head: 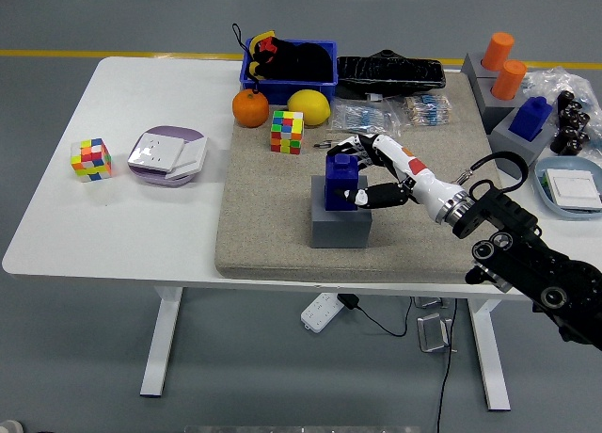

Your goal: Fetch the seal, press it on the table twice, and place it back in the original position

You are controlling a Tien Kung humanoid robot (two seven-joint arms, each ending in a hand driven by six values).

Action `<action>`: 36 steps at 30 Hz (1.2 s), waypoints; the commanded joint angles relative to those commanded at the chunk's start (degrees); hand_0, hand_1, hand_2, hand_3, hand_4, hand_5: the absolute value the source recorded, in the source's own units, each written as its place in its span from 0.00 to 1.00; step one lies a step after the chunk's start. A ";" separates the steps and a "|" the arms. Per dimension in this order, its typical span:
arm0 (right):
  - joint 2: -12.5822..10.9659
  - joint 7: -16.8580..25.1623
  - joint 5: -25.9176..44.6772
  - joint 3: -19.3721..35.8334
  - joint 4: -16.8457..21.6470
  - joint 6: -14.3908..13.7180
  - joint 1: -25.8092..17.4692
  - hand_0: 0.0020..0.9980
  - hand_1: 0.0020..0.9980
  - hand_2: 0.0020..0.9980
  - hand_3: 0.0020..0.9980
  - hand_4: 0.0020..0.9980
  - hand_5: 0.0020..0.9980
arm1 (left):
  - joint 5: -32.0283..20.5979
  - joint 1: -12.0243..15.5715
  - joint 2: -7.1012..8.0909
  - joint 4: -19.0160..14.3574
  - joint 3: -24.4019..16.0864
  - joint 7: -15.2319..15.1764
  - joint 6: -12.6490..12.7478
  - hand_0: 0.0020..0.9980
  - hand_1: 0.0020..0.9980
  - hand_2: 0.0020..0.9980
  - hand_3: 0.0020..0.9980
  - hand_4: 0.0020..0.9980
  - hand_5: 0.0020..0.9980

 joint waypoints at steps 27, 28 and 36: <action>-0.28 0.43 -0.19 -0.40 -0.67 0.27 0.45 0.54 0.39 0.42 0.42 0.75 0.00 | -0.14 -0.14 -0.18 0.05 0.01 -0.05 -0.02 0.79 0.74 0.74 0.76 0.62 0.44; -0.25 0.44 -0.17 -0.43 -0.71 0.25 0.40 0.54 0.39 0.42 0.42 0.75 0.00 | -0.15 -0.10 -0.19 0.05 0.01 -0.07 -0.02 0.79 0.74 0.74 0.76 0.62 0.44; -0.09 0.44 -0.04 -0.70 -0.77 0.17 0.39 0.54 0.39 0.43 0.42 0.75 0.00 | -0.21 -0.18 -0.16 0.09 0.01 -0.06 -0.01 0.79 0.74 0.74 0.76 0.63 0.44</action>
